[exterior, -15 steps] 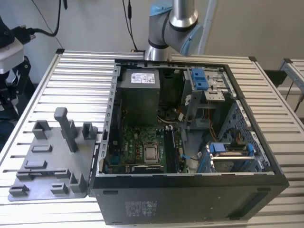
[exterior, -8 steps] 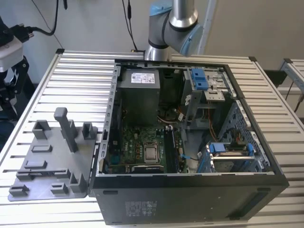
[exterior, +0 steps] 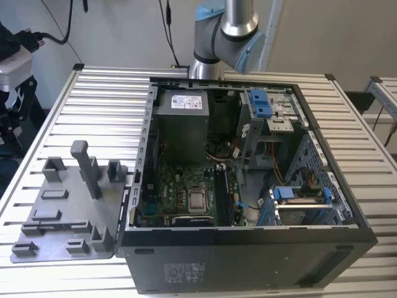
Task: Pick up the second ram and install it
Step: 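Pick up the second ram and move it above second insertion slot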
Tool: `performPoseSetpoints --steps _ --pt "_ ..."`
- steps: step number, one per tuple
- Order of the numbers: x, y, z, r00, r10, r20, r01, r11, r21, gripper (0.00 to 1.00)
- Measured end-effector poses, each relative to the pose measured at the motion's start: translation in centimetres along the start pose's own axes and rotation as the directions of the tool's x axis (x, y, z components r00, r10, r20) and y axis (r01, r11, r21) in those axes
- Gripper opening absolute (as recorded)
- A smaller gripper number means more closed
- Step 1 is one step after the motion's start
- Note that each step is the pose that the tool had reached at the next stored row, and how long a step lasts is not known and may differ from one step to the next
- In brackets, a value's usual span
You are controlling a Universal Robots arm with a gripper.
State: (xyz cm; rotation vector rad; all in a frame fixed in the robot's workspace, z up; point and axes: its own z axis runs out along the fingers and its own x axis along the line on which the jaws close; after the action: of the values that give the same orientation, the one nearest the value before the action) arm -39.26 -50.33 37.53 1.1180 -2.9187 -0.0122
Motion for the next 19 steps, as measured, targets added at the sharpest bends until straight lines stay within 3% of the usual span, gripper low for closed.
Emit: performPoseSetpoints --steps 2,6,10,14,19 --pt "0.03 -0.02 0.04 0.9999 -0.01 0.0075 0.01 0.9999 -0.0079 0.11" --pt "0.04 -0.02 0.04 0.998 -0.062 0.0072 0.062 0.998 -0.0081 0.11" --pt "0.05 -0.02 0.07 0.9909 -0.134 0.0064 0.134 0.9909 -0.0072 0.11" --pt "0.06 -0.01 0.08 0.9786 -0.206 0.0053 0.206 0.9786 -0.0065 0.11" --pt "0.06 -0.01 0.09 0.9557 -0.294 0.0038 0.294 0.9557 -0.0057 0.11"
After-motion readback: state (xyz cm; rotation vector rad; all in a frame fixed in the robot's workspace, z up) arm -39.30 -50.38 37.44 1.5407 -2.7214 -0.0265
